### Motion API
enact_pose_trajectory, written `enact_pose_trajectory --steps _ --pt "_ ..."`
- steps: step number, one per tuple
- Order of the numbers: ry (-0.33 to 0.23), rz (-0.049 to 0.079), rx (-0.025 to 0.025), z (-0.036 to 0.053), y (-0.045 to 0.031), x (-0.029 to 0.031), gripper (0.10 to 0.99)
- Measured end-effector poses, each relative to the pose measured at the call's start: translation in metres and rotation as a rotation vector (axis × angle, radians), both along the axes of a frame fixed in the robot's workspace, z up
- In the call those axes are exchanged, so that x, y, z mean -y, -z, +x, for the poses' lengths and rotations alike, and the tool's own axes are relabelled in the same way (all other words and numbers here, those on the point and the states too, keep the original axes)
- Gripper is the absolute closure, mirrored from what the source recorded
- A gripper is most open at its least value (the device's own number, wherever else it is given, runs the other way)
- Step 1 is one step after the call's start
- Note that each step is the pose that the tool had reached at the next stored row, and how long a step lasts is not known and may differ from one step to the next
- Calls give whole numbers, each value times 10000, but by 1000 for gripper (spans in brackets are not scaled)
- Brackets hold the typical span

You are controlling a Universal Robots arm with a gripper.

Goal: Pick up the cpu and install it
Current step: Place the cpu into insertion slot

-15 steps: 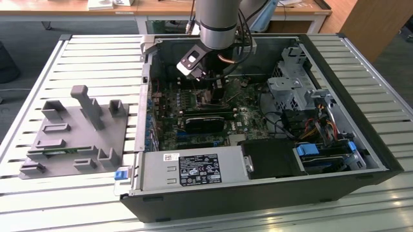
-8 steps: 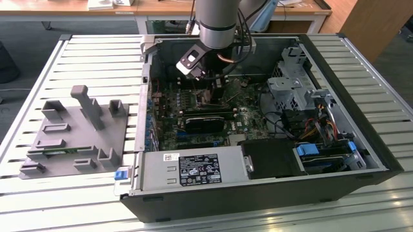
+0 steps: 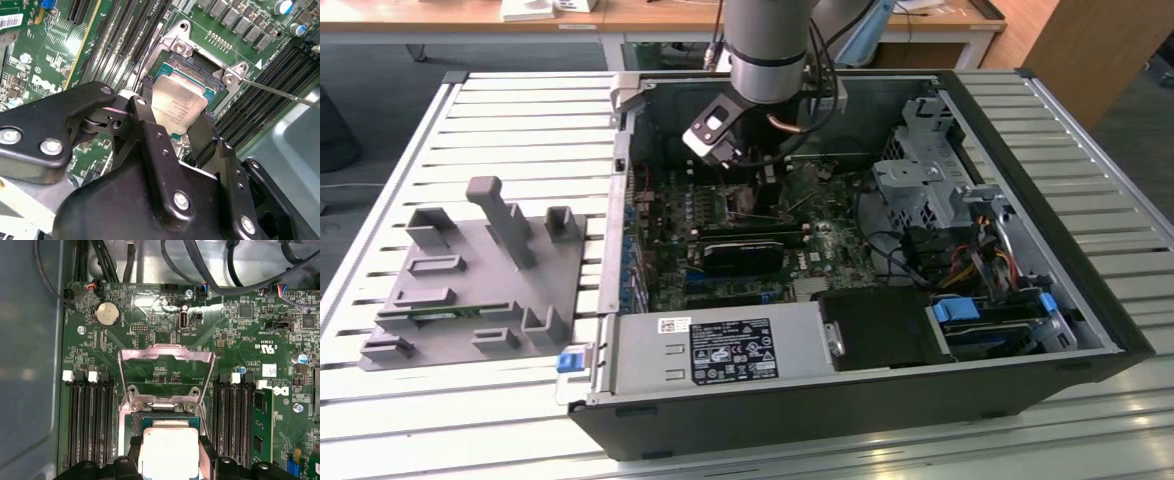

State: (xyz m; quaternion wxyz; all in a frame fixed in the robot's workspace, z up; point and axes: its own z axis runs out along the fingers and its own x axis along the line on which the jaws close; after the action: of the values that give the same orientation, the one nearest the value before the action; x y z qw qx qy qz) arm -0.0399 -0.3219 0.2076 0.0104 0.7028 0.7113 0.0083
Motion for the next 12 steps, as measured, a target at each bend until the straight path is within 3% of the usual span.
enact_pose_trajectory --steps 4,12 --pt "-1 2 1 -33 17 -1 553" --pt "0 2 -4 3 79 -2 553"
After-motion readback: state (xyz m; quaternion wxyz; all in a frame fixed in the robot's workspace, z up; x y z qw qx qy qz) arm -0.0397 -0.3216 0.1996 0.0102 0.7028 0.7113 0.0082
